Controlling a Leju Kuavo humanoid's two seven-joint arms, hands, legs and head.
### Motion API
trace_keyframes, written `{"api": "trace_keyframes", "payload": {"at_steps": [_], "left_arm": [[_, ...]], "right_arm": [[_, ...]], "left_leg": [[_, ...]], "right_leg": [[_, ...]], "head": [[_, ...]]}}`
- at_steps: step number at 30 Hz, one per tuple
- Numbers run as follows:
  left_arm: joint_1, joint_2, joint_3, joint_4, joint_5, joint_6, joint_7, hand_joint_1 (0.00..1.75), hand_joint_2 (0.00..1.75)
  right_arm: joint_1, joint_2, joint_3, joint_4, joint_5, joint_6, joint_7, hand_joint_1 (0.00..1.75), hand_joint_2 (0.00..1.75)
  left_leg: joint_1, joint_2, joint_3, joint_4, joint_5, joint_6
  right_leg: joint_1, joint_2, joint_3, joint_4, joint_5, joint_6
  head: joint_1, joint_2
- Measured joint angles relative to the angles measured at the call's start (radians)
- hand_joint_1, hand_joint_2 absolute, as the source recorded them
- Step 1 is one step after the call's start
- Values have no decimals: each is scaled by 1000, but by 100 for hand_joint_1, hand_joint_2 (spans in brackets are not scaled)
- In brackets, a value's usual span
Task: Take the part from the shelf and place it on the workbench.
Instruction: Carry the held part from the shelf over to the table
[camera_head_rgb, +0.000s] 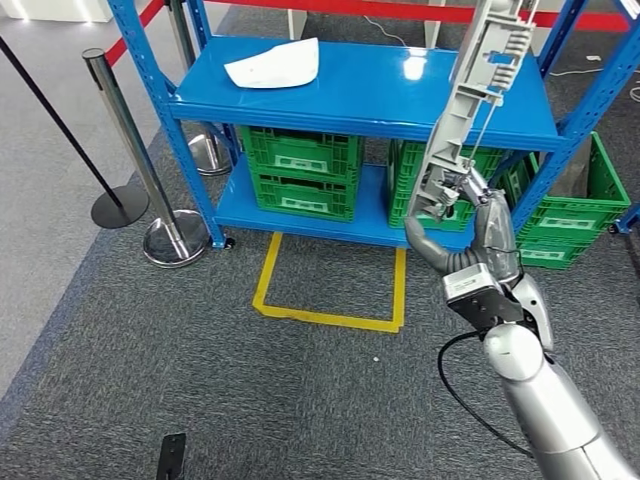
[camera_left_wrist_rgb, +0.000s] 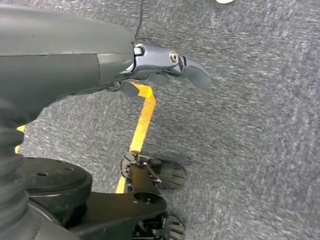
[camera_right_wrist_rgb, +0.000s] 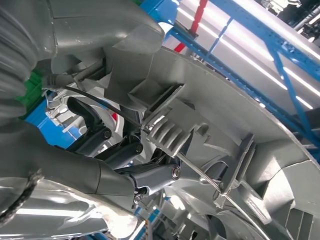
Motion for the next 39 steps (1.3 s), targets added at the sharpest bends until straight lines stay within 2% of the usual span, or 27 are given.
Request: {"api": "trace_keyframes", "payload": {"at_steps": [2, 4, 5, 7, 8, 9, 10, 12, 14, 17, 19, 20, 22, 23, 24, 25, 26, 28, 29, 30, 31, 33, 34, 35, 37, 38, 39], "left_arm": [[1, -1, 1, 0, 7, 4, 2, 0, 175], [1, -1, 2, 0, 13, 7, 4, 0, 175], [1, -2, 2, 0, 15, 7, 4, 0, 175], [0, -2, 2, 0, 19, 8, 4, 0, 175], [0, -2, 3, 0, 22, 8, 4, 0, 175], [1, -2, 4, 0, 25, 8, 4, 0, 175], [1, -1, 5, 0, 27, 8, 4, 0, 175], [1, -1, 6, 0, 28, 8, 4, 0, 175], [-1, -1, 6, 0, 29, 8, 4, 0, 175], [-1, 0, 7, 0, 30, 8, 6, 0, 175], [0, 0, 8, 0, 31, 9, 6, 0, 175], [-1, 0, 8, 0, 33, 9, 6, 0, 175], [0, 1, 9, 0, 37, 9, 6, 0, 175], [0, 1, 10, 0, 38, 10, 6, 0, 175], [1, 1, 11, 0, 39, 10, 6, 0, 175], [1, 1, 12, 0, 39, 10, 6, 0, 175], [1, 1, 14, 0, 39, 10, 6, 0, 175], [1, 1, 16, 0, 40, 10, 6, 0, 175], [1, 1, 16, 0, 40, 10, 6, 0, 175], [1, 1, 17, 0, 40, 11, 6, 0, 175], [1, 1, 17, 0, 40, 12, 6, 0, 175], [1, 0, 18, 0, 43, 15, 6, 0, 175], [0, -1, 18, 0, 44, 16, 6, 0, 175], [0, -2, 19, 0, 45, 16, 6, 0, 175], [0, -2, 19, 0, 46, 18, 6, 0, 175], [1, -2, 19, 0, 47, 19, 6, 0, 175], [1, -1, 20, 0, 47, 20, 6, 0, 175]], "right_arm": [[-3, 0, 0, 0, 2, -3, 0, 175, 175], [-4, 0, 0, 0, 3, -4, 0, 175, 175], [-5, 0, 1, 0, 3, -4, 0, 175, 175], [-6, 0, 1, 0, 3, -4, -1, 175, 175], [-6, 0, 2, 0, 3, -4, -1, 175, 175], [-6, 0, 2, 1, 3, -4, 0, 175, 175], [-6, 0, 2, 1, 3, -4, 0, 175, 175], [-6, 0, 3, 1, 3, -5, 0, 175, 175], [-9, 1, 4, 1, 3, -6, 0, 175, 175], [-10, 1, 5, 0, 2, -11, 0, 175, 175], [-9, 1, 5, 1, 1, -13, 1, 175, 175], [-9, 1, 4, 1, 0, -14, 1, 175, 175], [-9, 1, 5, 1, 0, -15, 0, 175, 175], [-9, 1, 5, 1, 0, -15, 0, 175, 175], [-8, 1, 5, 1, 0, -15, 0, 175, 175], [-8, 1, 5, 1, -1, -15, 0, 175, 175], [-8, 1, 6, 1, -1, -15, 1, 175, 175], [-9, 1, 6, 0, -1, -17, 0, 175, 175], [-10, 1, 6, 0, -1, -18, 0, 175, 175], [-10, 1, 6, 0, -2, -20, 0, 175, 175], [-10, 1, 6, 0, -2, -22, -1, 175, 175], [-8, 1, 4, 0, -4, -24, -1, 175, 175], [-8, 1, 2, 0, -6, -24, -1, 175, 175], [-8, 1, 1, 0, -8, -25, -1, 175, 175], [-9, 2, 1, 0, -11, -25, -3, 175, 175], [-9, 2, 1, 0, -12, -25, -4, 175, 175], [-8, 2, 1, 0, -12, -25, -4, 175, 175]], "left_leg": [[2, 0, -3, -13, 1, 8], [6, 1, -5, -23, 11, 18], [7, 1, -6, -26, 15, 23], [4, 1, -12, -26, 19, 29], [3, 1, -14, -25, 20, 30], [2, 1, -15, -24, 21, 31], [1, 1, -15, -23, 22, 31], [0, 1, -16, -19, 21, 29], [-4, 0, -24, -10, 21, 21], [-7, 2, -35, -3, 25, 8], [-5, 2, -44, 23, 1, -3], [-3, 1, -60, 62, -25, -10], [2, 1, -110, 189, -91, -20], [3, 1, -133, 245, -112, -23], [5, 1, -141, 272, -114, -23], [5, 0, -132, 260, -97, -22], [5, -2, -106, 210, -64, -19], [6, -30, -42, 76, -4, -10], [6, -43, -20, 28, 9, -5], [6, -54, -12, 4, 10, -2], [4, -55, -11, -2, 7, 0], [6, -39, -11, -15, 12, 8], [8, -31, -10, -23, 17, 14], [10, -22, -9, -29, 22, 19], [9, -5, -11, -32, 25, 24], [7, 4, -13, -31, 25, 25], [6, 12, -13, -30, 25, 25]], "right_leg": [[0, -2, -9, 0, 4, 12], [0, -2, -28, 31, -24, 20], [-1, -1, -48, 75, -54, 21], [-1, -1, -99, 203, -117, 23], [-1, -1, -116, 252, -132, 25], [-1, -1, -118, 268, -130, 25], [-1, -1, -101, 246, -111, 25], [-1, -2, -29, 122, -56, 22], [1, -2, 26, 22, -33, 17], [2, 1, 32, 4, -33, 7], [-3, 2, 30, 2, -28, -3], [-5, 3, 30, 0, -26, -8], [-6, 7, 27, 0, -23, -13], [-6, 10, 26, 1, -22, -14], [-6, 15, 25, 1, -22, -14], [-6, 20, 24, 1, -21, -14], [-6, 26, 25, 1, -20, -13], [-5, 38, 21, 2, -16, -8], [-6, 44, 17, 2, -14, -3], [-8, 50, 11, 2, -10, 3], [-9, 56, 5, 1, -5, 10], [-11, 63, -3, -2, -2, 23], [-9, 55, -12, 10, -13, 27], [-8, 43, -29, 42, -35, 30], [-6, 17, -84, 164, -99, 34], [-6, 12, -110, 226, -123, 36], [-6, 10, -123, 263, -132, 37]], "head": [[0, 0], [2, 0], [3, 0], [5, 0], [4, 0], [4, 0], [4, 0], [4, 0], [4, 0], [4, 0], [1, 0], [0, 0], [-3, 0], [-3, 0], [-3, 0], [-3, 0], [-3, 0], [-2, 0], [-2, 0], [-3, 0], [-3, 0], [-3, 0], [0, 0], [3, 0], [8, 0], [8, 0], [8, 0]]}}
